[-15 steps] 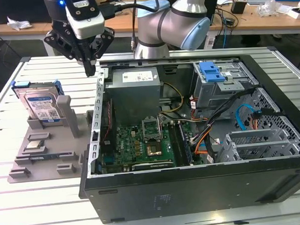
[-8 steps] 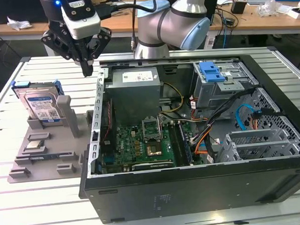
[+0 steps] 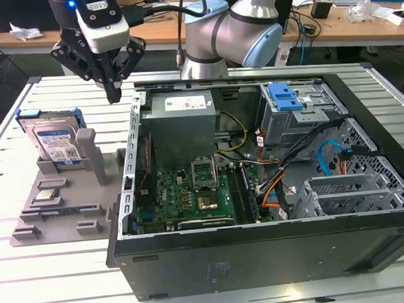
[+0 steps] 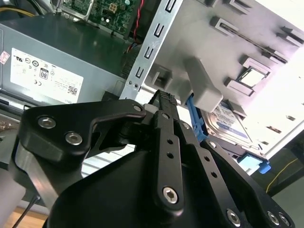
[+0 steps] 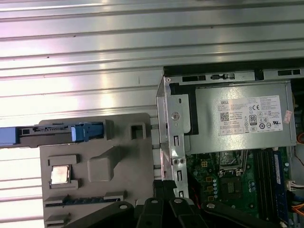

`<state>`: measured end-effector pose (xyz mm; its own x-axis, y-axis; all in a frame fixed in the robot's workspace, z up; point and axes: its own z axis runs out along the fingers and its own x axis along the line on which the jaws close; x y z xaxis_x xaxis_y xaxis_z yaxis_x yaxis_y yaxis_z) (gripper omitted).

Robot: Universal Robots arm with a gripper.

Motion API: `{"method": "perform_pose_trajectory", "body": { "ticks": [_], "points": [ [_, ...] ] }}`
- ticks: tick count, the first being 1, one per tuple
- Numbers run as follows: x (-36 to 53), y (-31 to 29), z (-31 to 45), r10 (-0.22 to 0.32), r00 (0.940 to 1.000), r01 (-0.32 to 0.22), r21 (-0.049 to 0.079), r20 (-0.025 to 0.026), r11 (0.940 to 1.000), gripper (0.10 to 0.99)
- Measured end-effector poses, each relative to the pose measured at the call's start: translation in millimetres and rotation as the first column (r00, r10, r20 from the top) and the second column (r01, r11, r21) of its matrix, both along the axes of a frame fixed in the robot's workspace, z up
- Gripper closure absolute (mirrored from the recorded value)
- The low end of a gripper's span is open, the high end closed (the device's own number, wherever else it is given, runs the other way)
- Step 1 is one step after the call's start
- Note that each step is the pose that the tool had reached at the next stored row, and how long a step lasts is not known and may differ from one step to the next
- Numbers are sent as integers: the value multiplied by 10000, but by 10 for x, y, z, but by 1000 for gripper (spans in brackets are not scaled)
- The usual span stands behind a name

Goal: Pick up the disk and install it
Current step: 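Reach for the disk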

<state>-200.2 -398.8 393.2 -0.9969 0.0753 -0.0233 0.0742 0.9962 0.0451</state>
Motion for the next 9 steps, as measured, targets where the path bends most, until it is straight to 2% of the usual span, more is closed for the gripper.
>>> {"method": "perform_pose_trajectory", "body": {
  "ticks": [9],
  "points": [
    [-83,0,-1,0,10000,0,0,0,10000,980]
  ]
}}
